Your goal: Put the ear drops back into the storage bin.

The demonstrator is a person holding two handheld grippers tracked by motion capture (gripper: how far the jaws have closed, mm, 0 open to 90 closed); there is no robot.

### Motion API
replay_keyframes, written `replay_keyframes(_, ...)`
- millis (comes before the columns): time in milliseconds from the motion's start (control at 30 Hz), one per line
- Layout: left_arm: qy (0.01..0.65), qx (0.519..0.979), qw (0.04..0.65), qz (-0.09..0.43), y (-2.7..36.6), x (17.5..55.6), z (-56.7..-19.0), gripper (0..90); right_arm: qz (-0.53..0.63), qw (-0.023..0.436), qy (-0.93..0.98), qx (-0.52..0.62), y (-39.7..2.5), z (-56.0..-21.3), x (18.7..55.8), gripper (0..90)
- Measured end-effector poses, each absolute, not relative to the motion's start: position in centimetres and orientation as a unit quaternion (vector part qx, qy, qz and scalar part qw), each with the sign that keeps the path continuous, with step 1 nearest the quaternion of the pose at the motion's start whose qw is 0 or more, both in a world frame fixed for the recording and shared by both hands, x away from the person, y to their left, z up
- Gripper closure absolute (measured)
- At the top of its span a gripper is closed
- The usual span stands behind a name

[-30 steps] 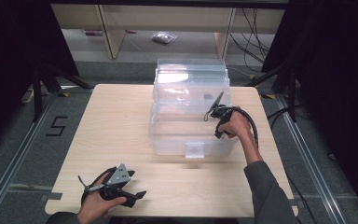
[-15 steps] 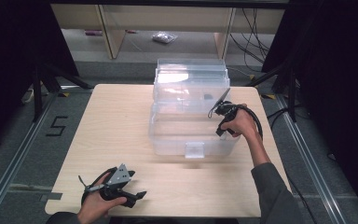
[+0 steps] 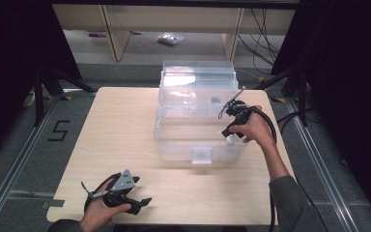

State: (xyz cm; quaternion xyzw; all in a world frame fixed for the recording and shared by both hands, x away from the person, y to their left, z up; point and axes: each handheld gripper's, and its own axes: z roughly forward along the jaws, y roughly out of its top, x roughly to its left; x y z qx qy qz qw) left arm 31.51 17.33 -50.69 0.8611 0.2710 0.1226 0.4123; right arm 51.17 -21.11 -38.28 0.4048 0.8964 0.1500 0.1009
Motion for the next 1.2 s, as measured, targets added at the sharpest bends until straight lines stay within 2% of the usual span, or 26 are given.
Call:
replay_keyframes(267,0.272,0.865,0.403,0.127,17.4,31.6,-50.6,15.0,0.193,0.120,0.895,0.385,-20.8,-37.3,49.6,26.4)
replay_keyframes(333,0.273,0.864,0.405,0.124,17.4,31.5,-50.6,15.0,0.197,0.109,0.893,0.390,-20.8,-37.2,49.3,26.4)
replay_keyframes(500,0.274,0.863,0.405,0.125,17.4,31.5,-50.7,15.0,0.211,0.118,0.890,0.387,-21.0,-36.7,48.3,25.9)
replay_keyframes(1200,0.273,0.864,0.405,0.125,17.4,31.5,-50.6,15.0,0.274,0.125,0.878,0.371,-21.5,-37.1,44.7,25.1)
